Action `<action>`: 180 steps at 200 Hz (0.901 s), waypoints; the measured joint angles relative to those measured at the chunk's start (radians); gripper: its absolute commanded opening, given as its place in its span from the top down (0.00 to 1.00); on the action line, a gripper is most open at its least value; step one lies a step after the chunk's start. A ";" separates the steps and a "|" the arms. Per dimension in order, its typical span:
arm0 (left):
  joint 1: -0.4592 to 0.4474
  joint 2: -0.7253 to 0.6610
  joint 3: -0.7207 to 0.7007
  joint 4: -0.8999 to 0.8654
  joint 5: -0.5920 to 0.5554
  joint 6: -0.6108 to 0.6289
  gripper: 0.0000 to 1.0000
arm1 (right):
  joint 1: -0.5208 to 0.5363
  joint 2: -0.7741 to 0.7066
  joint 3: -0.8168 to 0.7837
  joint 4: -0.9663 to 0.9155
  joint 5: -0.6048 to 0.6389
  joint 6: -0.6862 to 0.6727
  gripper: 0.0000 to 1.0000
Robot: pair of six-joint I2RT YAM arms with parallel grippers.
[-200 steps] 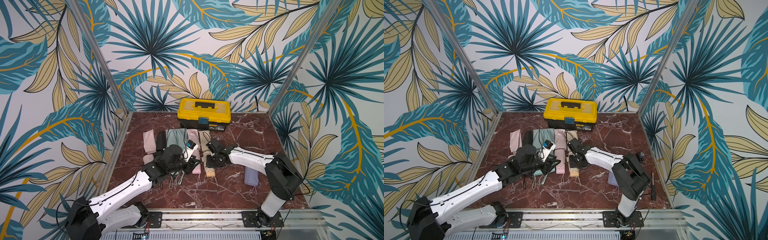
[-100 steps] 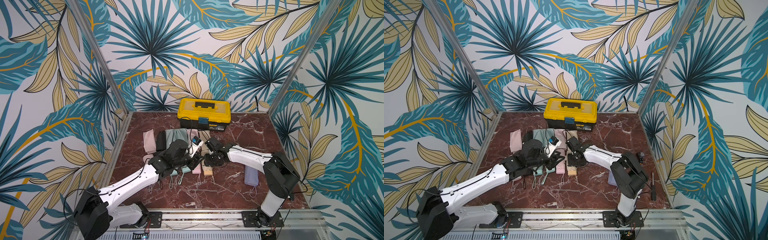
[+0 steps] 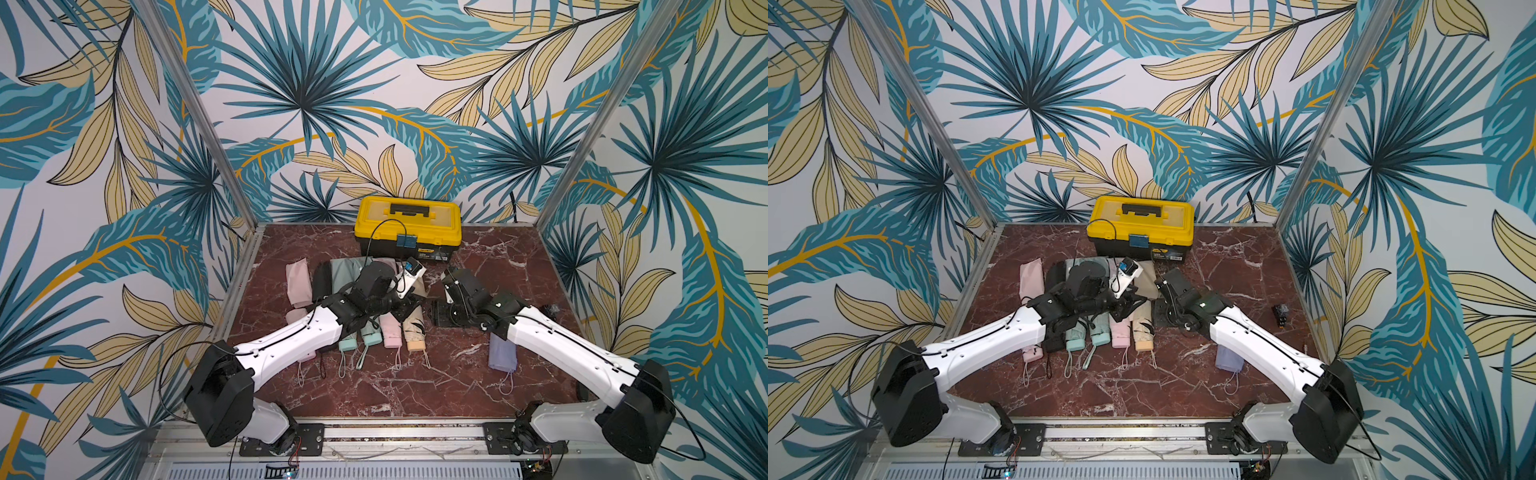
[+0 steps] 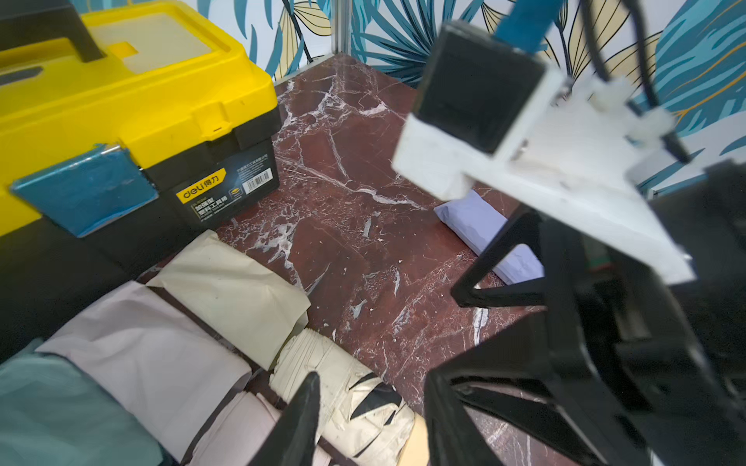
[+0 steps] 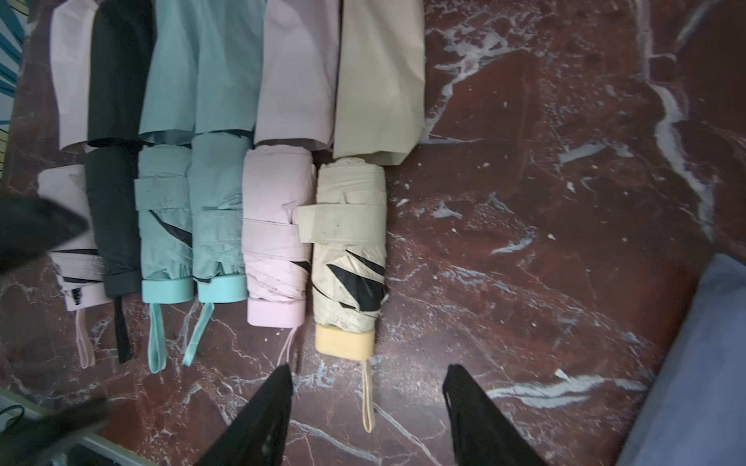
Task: Take umbrellas out of sleeves
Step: Move the umbrella to the center of the board.
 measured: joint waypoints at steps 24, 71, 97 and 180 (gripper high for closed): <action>-0.001 0.114 0.086 0.019 0.054 0.027 0.56 | -0.100 -0.080 -0.109 -0.036 -0.007 0.013 0.38; -0.034 0.283 0.205 0.028 0.113 0.095 0.56 | -0.249 -0.249 -0.239 -0.117 0.016 0.068 0.26; -0.048 0.319 0.233 0.031 0.132 0.102 0.56 | -0.351 -0.250 -0.282 -0.145 0.039 0.124 0.26; -0.064 0.249 0.166 0.032 0.126 0.095 0.56 | -0.506 -0.146 -0.311 -0.134 0.094 0.222 0.31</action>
